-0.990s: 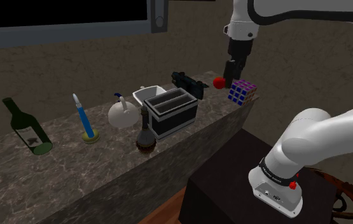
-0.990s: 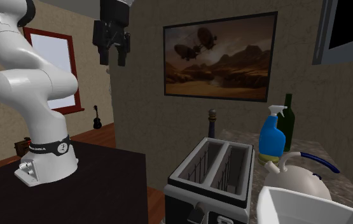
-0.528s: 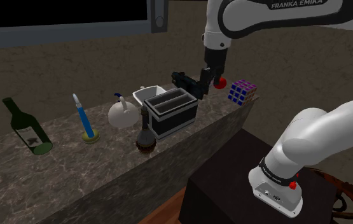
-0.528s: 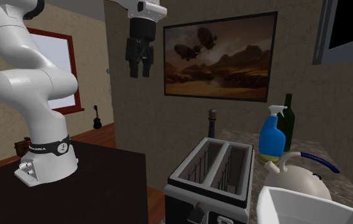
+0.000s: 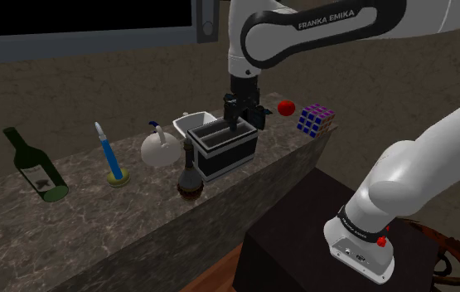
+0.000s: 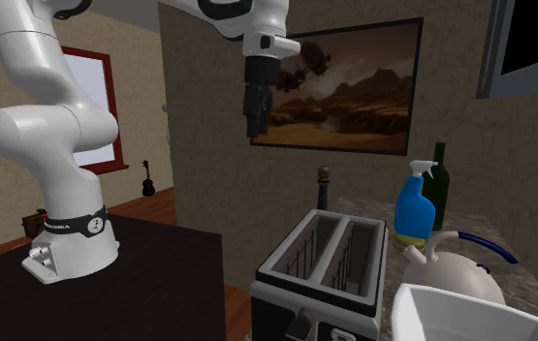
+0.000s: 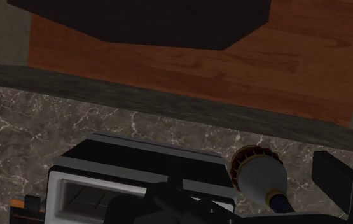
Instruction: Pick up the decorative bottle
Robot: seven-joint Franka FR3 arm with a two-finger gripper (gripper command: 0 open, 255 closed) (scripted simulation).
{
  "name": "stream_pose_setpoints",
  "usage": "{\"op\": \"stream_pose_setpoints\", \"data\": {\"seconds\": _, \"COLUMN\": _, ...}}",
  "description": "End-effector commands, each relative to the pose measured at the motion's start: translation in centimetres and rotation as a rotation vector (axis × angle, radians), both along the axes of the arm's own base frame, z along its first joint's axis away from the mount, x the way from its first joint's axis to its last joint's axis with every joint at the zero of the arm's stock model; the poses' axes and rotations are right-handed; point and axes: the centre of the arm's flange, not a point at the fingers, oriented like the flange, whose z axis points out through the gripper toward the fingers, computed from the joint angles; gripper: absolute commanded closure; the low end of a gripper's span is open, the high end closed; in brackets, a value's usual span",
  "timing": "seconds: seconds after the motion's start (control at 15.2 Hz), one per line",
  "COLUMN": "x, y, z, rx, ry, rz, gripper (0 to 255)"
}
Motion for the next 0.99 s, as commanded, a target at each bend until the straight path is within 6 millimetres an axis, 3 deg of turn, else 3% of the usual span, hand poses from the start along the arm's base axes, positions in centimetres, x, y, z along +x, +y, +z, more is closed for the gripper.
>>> {"op": "stream_pose_setpoints", "data": {"seconds": 0.0, "x": 1.8, "y": 1.6, "z": -1.1, "rx": 0.001, "ry": -0.006, "rz": -0.004, "gripper": 0}}
{"op": "stream_pose_setpoints", "data": {"seconds": 0.86, "x": 13.3, "y": 12.1, "z": -7.5, "rx": -0.004, "ry": -0.039, "rz": -0.023, "gripper": 0}}
{"op": "stream_pose_setpoints", "data": {"seconds": 0.92, "x": 13.3, "y": 12.2, "z": -7.5, "rx": -0.004, "ry": -0.04, "rz": -0.023, "gripper": 0}}
